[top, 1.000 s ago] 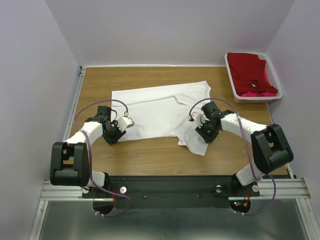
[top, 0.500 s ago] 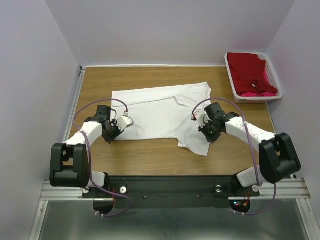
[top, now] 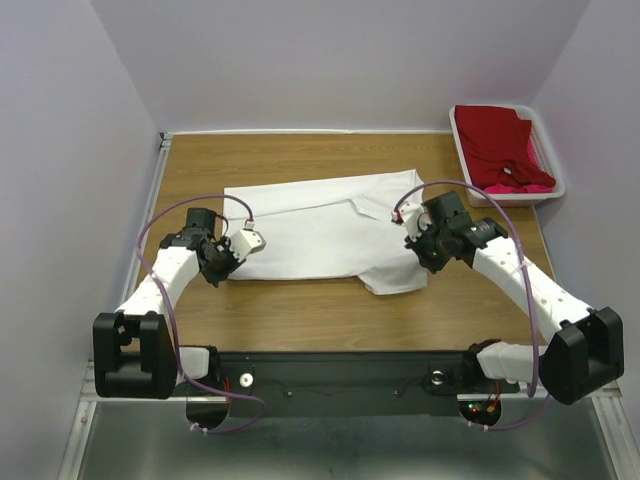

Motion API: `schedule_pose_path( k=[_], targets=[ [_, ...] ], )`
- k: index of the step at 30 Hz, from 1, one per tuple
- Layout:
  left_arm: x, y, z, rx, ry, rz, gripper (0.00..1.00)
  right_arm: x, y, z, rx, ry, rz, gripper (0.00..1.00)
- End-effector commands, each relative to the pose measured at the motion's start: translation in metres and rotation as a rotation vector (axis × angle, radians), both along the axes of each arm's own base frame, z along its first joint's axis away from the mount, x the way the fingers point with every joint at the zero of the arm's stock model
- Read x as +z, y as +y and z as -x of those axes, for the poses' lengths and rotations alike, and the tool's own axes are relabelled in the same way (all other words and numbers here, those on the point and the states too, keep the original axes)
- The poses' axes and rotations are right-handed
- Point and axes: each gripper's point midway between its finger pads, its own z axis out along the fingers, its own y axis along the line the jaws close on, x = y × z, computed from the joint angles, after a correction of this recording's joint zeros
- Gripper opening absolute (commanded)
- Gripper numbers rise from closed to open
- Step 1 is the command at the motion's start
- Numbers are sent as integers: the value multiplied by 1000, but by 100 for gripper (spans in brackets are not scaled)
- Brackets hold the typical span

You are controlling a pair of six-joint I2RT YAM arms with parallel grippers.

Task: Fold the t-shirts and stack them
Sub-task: Fold the tshirt

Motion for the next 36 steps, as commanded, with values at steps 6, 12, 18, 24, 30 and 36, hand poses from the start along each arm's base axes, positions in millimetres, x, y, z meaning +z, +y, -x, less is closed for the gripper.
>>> schedule_pose_path(
  k=[6,12,18,24,30,36],
  targets=[
    [42,-4,-48,12,-76,59,0,41,8,-71,-19,-103,-1,1],
    [50,-7,-86,15,-78,79,0,43,10,-120,-28,-112,15,1],
    [51,-6,-123,20,-76,90,0,35,7,-167,-47,-104,14,1],
    [36,5,-154,45,-54,88,0,14,4,-202,-63,-78,30,0],
    [15,10,-175,70,-26,94,0,-1,8,-229,-94,-61,11,1],
    [13,16,-188,97,-44,100,0,-13,9,-245,-121,-53,10,1]
  ],
)
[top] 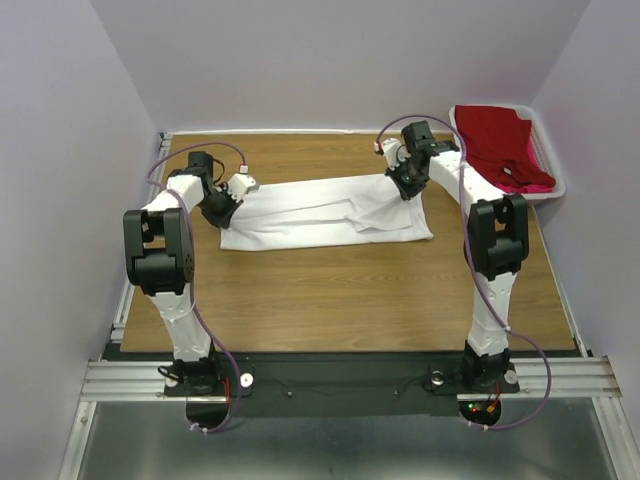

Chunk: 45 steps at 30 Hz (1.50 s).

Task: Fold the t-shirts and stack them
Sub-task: Fold the tshirt

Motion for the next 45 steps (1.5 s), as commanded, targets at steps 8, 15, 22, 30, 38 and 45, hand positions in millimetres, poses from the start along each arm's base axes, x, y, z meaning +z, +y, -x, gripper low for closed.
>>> schedule_pose_path(
  k=[8,15,22,30,38,45],
  targets=[
    [46,11,-28,100,-123,58,44,44,-18,-29,-167,-92,-107,54],
    [57,21,19,165,-98,136,54,51,-47,20,-218,39,-234,55],
    [34,11,56,205,-41,178,62,13,-38,76,-217,206,-278,50],
    [13,12,52,270,6,196,63,-24,-43,77,-278,262,-251,50],
    [-13,10,51,302,72,207,51,-56,-45,82,-312,329,-232,39],
    [-21,10,72,300,127,207,2,-58,-54,87,-317,322,-184,0]
  ],
)
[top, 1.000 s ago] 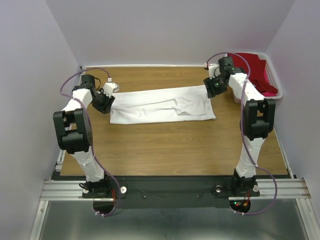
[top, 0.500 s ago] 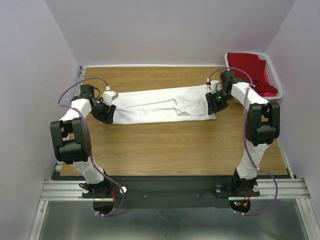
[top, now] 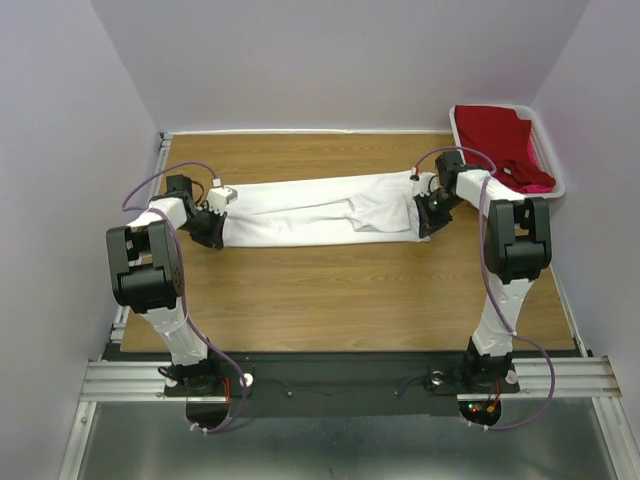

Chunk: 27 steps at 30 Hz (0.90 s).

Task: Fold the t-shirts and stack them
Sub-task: Fold the tshirt

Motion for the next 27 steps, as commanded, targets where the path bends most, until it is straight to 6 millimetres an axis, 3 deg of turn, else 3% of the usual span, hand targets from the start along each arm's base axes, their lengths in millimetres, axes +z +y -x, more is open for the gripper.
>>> schedule_pose_path(
  k=[1,5,11,13,14,15,16,17,18,20,21,24,25,27],
  targets=[
    [-2,1,24,4,54,9,0,0,-10,0,3,-26,51,1],
    [6,8,46,-14,60,-16,0,4,-16,14,19,-27,82,1],
    [13,10,71,-32,74,-48,0,9,-20,53,80,24,85,1],
    [16,11,78,-40,78,-60,0,13,-18,68,100,63,70,14],
    [21,11,78,-41,70,-63,2,19,-17,74,102,66,60,36],
    [24,11,82,-60,76,-64,26,26,-16,75,100,56,56,41],
    [30,11,80,-67,59,-64,40,32,-16,75,97,40,55,45],
    [39,10,78,-77,34,-64,51,47,-16,69,85,-11,58,48],
    [61,10,68,-87,-44,-74,57,56,-16,65,73,-35,55,48],
    [87,1,60,-129,-127,-51,64,73,-11,58,47,-78,29,48],
    [111,-10,50,-164,-206,-29,64,86,-6,51,26,-110,4,49],
    [139,-39,40,-246,-298,23,64,100,11,42,17,-126,-93,47],
    [146,-67,37,-326,-337,61,63,103,20,42,8,-111,-150,45],
    [152,-98,26,-375,-398,74,61,96,29,41,-11,-65,-195,43]
  ],
)
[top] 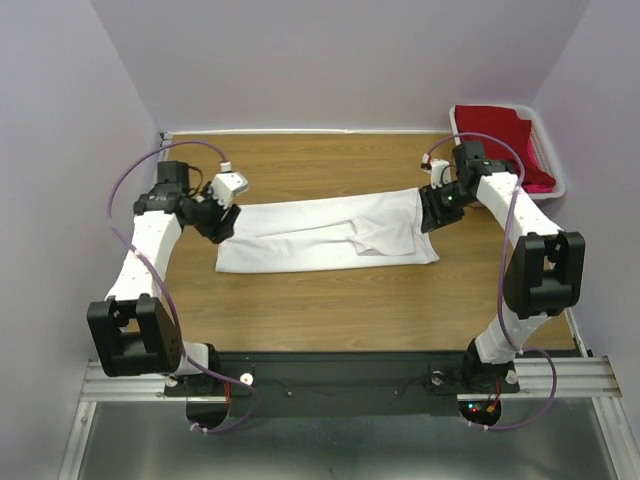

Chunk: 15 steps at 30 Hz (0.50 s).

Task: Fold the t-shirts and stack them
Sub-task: Fold the tshirt

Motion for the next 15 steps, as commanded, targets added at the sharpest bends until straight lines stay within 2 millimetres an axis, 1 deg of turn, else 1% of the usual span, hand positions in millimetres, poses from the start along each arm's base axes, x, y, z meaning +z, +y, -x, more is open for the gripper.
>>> schedule_pose_path(
  k=[1,3,4,5,6,7,8,9,10,11,12,13,15],
  targets=[
    [26,-98,-6,-251,-124,97,61,6,29,-3,-32,66,-175,40],
    [20,-131,-8,-301,-127,107,60,-3,32,-9,-48,91,-191,38],
    [22,-145,-15,-325,-162,107,60,-11,34,-11,-65,119,-200,37],
    [19,-160,-14,-357,-159,108,60,-15,34,-13,-72,124,-200,37],
    [11,-185,-12,-423,-140,106,60,-17,34,-19,-81,110,-200,37],
    [9,-199,-12,-456,-147,104,60,-20,34,-20,-92,112,-197,37],
    [-4,-210,-12,-487,-125,95,60,-27,32,-25,-101,109,-182,38],
    [-5,-229,-6,-538,-131,95,60,-31,31,-25,-106,114,-177,38],
    [-7,-239,-9,-562,-156,81,60,-32,31,-26,-110,116,-178,38],
    [-11,-246,-8,-586,-159,72,60,-35,32,-27,-113,124,-179,38],
    [-20,-256,-8,-614,-151,60,60,-40,33,-27,-116,138,-186,38],
    [-22,-269,-5,-642,-171,45,59,-43,34,-27,-121,148,-191,38],
    [-32,-284,-5,-687,-177,26,58,-51,34,-27,-131,165,-191,39]
  ],
)
